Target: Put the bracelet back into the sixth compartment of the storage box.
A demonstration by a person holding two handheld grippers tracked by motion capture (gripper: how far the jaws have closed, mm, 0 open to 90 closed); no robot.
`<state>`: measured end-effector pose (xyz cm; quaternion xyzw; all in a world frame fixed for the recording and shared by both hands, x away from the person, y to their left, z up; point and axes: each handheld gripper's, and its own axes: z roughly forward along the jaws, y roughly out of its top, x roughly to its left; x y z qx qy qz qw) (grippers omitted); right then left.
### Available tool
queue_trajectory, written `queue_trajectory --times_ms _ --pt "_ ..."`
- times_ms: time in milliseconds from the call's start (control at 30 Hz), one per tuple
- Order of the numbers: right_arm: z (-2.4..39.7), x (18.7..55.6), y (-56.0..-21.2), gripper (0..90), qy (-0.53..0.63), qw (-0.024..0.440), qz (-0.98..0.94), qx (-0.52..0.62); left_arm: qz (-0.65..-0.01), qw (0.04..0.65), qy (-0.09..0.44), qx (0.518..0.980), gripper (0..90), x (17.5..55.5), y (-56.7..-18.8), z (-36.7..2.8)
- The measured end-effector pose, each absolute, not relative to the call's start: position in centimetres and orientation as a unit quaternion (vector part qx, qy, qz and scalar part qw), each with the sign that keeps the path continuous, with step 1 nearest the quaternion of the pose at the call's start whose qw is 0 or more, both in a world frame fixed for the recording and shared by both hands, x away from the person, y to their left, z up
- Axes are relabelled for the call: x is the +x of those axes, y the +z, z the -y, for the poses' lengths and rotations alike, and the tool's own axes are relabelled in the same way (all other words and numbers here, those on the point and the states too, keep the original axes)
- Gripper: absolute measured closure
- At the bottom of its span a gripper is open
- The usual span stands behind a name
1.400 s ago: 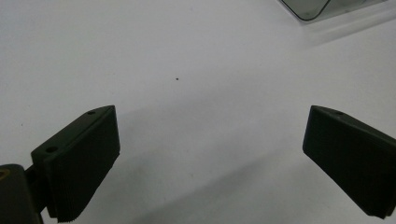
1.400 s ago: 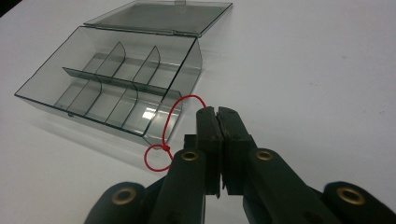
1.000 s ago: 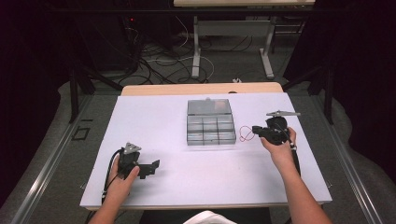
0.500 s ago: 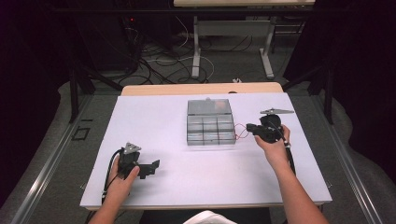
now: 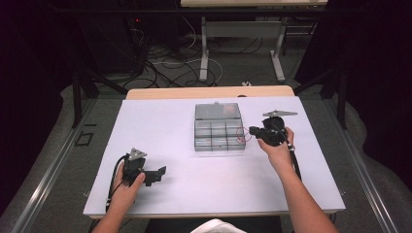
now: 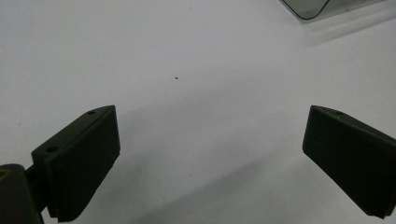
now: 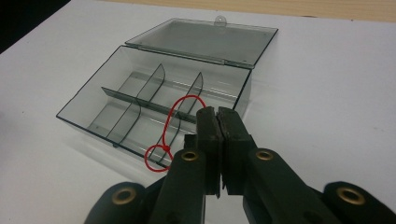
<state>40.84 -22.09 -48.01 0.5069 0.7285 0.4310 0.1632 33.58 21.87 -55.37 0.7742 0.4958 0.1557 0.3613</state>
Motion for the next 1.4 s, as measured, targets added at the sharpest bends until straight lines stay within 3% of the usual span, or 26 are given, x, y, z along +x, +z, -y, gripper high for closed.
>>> queue_trajectory --times_ms 1400 --pt "18.8 43.1 -51.3 88.9 0.385 0.161 -0.752 0.511 -0.498 0.365 0.156 0.771 4.3 33.6 -55.4 -21.9"
